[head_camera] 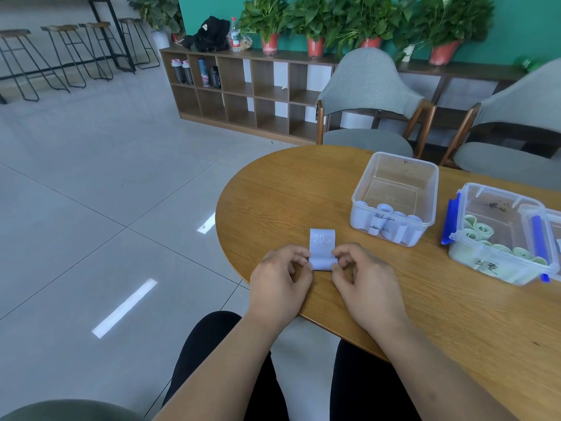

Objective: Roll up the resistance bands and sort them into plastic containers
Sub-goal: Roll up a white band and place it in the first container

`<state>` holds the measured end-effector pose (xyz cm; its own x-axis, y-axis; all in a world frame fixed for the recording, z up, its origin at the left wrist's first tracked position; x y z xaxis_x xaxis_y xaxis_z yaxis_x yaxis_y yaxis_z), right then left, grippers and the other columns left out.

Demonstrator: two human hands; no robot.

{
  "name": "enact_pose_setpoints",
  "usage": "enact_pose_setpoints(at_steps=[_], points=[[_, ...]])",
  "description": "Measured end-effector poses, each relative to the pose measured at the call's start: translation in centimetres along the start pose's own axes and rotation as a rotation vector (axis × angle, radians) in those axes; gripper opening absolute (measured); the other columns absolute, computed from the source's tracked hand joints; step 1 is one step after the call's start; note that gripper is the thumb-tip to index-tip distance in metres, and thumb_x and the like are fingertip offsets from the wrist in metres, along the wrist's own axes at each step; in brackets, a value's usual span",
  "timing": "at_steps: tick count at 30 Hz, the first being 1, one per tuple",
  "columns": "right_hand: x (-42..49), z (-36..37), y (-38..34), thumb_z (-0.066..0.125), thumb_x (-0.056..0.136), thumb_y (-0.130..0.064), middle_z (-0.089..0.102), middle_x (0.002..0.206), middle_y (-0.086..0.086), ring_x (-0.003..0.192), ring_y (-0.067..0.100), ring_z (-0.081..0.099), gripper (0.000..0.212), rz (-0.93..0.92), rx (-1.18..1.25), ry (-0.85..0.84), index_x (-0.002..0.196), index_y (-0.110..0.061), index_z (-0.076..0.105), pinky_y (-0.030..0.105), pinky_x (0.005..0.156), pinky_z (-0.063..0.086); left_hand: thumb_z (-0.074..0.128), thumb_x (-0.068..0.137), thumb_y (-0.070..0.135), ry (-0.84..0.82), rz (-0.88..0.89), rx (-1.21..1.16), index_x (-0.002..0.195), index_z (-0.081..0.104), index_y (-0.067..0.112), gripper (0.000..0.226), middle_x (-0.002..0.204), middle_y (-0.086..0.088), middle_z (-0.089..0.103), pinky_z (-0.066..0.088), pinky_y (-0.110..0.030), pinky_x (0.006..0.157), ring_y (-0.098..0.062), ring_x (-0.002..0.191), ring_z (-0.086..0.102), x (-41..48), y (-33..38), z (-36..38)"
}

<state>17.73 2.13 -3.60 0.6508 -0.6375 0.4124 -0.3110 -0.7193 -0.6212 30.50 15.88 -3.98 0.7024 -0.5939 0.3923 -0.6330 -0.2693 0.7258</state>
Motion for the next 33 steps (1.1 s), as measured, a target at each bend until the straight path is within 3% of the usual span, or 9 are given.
enact_pose_setpoints(at_steps=[7, 19, 27, 33], points=[[0.0, 0.17, 0.1, 0.072, 0.093, -0.026, 0.063, 0.092, -0.018, 0.064, 0.001, 0.051, 0.014, -0.016, -0.041, 0.03, 0.106, -0.031, 0.074, 0.033, 0.067, 0.054, 0.076, 0.09, 0.027, 0.008, 0.024, 0.026, 0.106, 0.074, 0.036, 0.018, 0.093, 0.024, 0.069, 0.047, -0.015, 0.072, -0.008, 0.088, 0.059, -0.03, -0.05, 0.08], [0.03, 0.07, 0.18, 0.076, 0.09, -0.028, 0.064, 0.091, -0.019, 0.065, -0.003, 0.048, 0.028, -0.009, -0.041, 0.024, 0.118, -0.032, 0.072, 0.03, 0.07, 0.053, 0.077, 0.091, 0.03, -0.008, 0.001, 0.003, 0.113, 0.071, 0.037, 0.023, 0.09, 0.024, 0.069, 0.046, -0.014, 0.073, -0.01, 0.086, 0.059, 0.06, 0.08, 0.07], [0.03, 0.13, 0.12, 0.074, 0.093, -0.03, 0.063, 0.091, -0.019, 0.065, -0.006, 0.048, 0.015, -0.012, -0.054, 0.044, 0.108, -0.032, 0.074, 0.029, 0.067, 0.052, 0.076, 0.091, 0.033, 0.027, 0.024, 0.047, 0.107, 0.071, 0.037, 0.017, 0.091, 0.024, 0.067, 0.043, -0.01, 0.072, -0.006, 0.089, 0.058, -0.08, 0.16, 0.11], [0.07, 0.49, 0.4, 0.076, 0.091, -0.03, 0.066, 0.098, -0.016, 0.073, 0.001, 0.047, 0.028, -0.011, -0.114, 0.012, 0.119, -0.032, 0.075, 0.035, 0.071, 0.055, 0.076, 0.09, 0.025, 0.006, 0.008, 0.071, 0.112, 0.072, 0.039, 0.026, 0.095, 0.025, 0.067, 0.041, -0.007, 0.073, -0.005, 0.09, 0.058, 0.02, 0.03, 0.2]])
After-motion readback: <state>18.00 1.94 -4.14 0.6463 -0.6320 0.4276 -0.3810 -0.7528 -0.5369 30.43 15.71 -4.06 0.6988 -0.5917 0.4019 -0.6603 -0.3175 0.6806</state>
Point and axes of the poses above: each hand's wrist, its own x-axis towards the middle knuckle, its own z-axis out of the palm, y = z × x, the point moved 3 cm from there along x, towards the middle knuckle
